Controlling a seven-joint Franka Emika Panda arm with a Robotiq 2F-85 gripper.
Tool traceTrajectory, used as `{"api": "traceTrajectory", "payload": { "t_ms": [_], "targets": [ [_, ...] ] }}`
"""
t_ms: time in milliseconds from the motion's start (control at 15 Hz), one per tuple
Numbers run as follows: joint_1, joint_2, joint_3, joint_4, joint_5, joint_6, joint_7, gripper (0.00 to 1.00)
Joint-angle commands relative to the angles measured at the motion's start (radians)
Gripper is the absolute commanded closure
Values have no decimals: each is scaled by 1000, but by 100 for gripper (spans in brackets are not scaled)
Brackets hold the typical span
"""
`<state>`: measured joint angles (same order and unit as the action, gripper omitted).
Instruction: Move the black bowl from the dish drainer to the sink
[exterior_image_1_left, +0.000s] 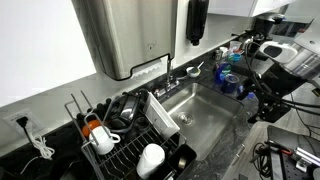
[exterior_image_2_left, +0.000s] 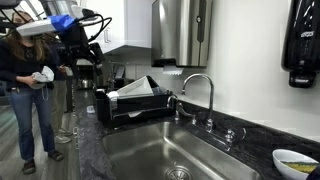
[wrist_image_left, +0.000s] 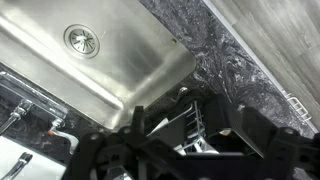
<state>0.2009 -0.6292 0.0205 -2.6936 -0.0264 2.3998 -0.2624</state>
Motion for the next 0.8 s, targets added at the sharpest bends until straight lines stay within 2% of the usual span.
{"api": "traceTrajectory", "payload": {
  "t_ms": [0, 67, 400, 733],
  "targets": [
    [12, 133, 6, 114, 23, 6, 14, 0],
    [21, 169, 2, 158, 81, -5, 66, 0],
    [5, 322, 53, 367, 217, -67, 297, 0],
    [-13, 474, 101, 534, 311, -44, 538, 0]
  ]
}}
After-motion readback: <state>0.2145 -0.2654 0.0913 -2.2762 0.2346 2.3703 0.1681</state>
